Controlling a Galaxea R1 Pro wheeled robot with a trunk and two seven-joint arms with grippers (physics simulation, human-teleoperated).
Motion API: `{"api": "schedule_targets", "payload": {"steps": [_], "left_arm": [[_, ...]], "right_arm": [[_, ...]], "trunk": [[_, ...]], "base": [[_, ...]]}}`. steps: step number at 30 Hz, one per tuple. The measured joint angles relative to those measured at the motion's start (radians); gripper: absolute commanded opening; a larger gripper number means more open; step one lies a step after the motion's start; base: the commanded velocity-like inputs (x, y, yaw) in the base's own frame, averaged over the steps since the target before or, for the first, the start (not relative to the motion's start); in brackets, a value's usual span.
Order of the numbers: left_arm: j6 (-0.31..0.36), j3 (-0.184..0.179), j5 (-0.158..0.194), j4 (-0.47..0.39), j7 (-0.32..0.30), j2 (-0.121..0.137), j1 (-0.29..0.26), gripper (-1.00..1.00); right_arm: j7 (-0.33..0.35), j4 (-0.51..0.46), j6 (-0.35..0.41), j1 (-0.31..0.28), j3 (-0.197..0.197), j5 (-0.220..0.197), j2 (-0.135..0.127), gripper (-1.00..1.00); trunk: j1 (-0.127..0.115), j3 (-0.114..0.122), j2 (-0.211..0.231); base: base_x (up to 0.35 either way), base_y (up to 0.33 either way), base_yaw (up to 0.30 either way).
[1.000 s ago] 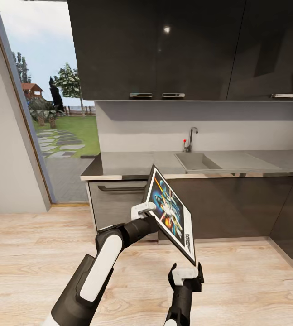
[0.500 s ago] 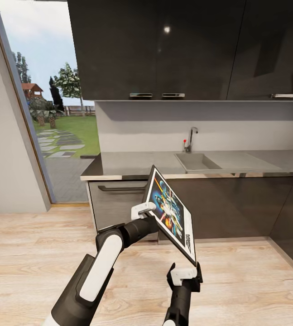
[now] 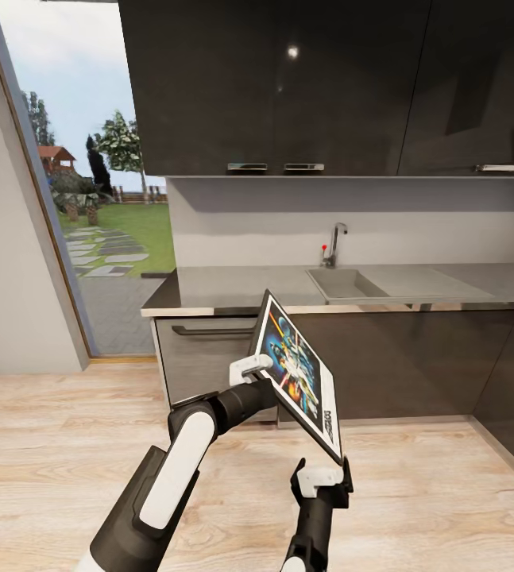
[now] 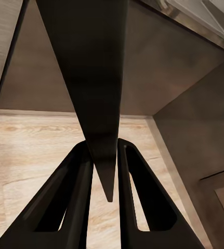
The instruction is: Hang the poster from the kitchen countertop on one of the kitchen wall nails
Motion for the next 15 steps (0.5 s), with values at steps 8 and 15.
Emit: {"api": "schedule_targets", "payload": {"steps": [8, 15], "left_arm": [[0.000, 0.000, 0.000, 0.000, 0.000, 0.000, 0.000, -1.00], [0.000, 0.000, 0.000, 0.000, 0.001, 0.000, 0.000, -1.00]], "right_arm": [[0.001, 0.001, 0.001, -0.026, 0.000, -0.001, 0.004, 1.00], [0.001, 0.002, 0.001, -0.029, 0.000, -0.001, 0.005, 1.00]], "trunk": [[0.000, 0.000, 0.000], [0.000, 0.000, 0.000]], "base": [[0.000, 0.000, 0.000], [0.000, 0.000, 0.000]]}}
